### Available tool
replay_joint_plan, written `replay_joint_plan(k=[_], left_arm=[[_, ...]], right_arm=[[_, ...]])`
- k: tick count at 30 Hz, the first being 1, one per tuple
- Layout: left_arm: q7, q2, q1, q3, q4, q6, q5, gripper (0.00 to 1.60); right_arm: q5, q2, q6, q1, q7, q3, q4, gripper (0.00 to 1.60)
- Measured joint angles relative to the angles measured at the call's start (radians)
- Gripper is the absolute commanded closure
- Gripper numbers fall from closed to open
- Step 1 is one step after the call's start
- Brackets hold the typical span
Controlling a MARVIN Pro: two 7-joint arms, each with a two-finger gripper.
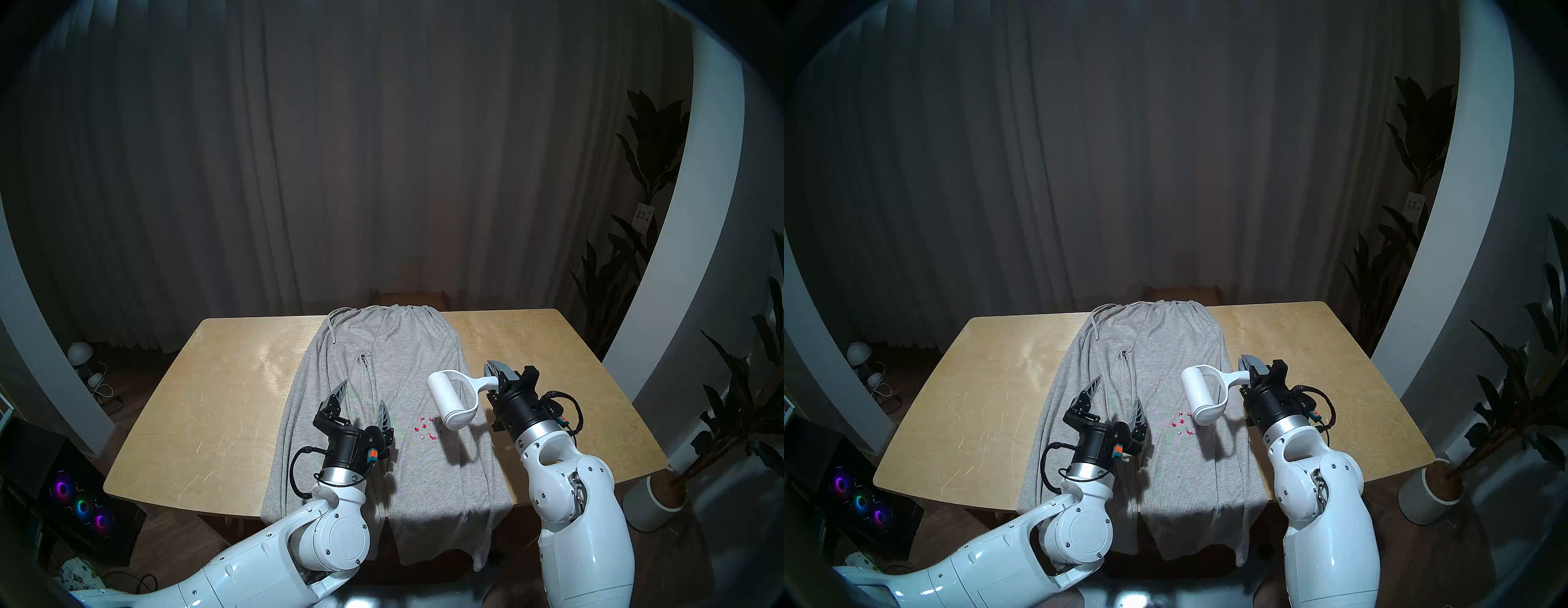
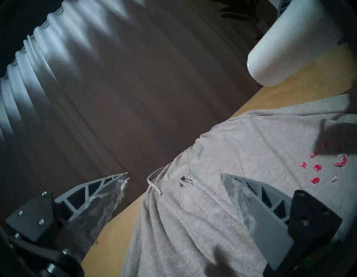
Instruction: Remove lint and debris from pants with a lint roller
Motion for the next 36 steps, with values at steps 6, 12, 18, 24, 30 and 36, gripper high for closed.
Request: replay_joint_plan(k=[6, 12, 18, 24, 30, 36], left_arm=[[-0.029, -0.017, -0.033, 0.03, 0.051, 0.003, 0.029, 0.0], [-0.031, -0.043, -0.049, 0.024, 0.105, 0.042, 0.03, 0.0], [-0.055, -0.057, -0.062, 0.011, 0.116, 0.084, 0.016, 0.0], [-0.069, -0.07, -0.067, 0.014, 0.122, 0.113, 0.013, 0.0], [-0.054, -0.083, -0.064, 0.035, 0.122, 0.139, 0.028, 0.0], [-0.034, -0.105, -0.065, 0.057, 0.12, 0.2, 0.045, 0.0]], right_arm=[[-0.118, 0.011, -0.099, -0.021, 0.026, -0.058, -0.01, 1.6], [-0.173, 0.023, -0.123, 0.003, 0.032, -0.07, 0.013, 1.6], [-0.197, 0.036, -0.128, 0.035, 0.038, -0.08, 0.04, 1.6], [-0.219, 0.043, -0.14, 0.067, 0.062, -0.101, 0.087, 1.6], [-0.227, 0.048, -0.182, 0.087, 0.093, -0.128, 0.137, 1.6], [-0.24, 0.05, -0.206, 0.098, 0.119, -0.147, 0.159, 1.6]])
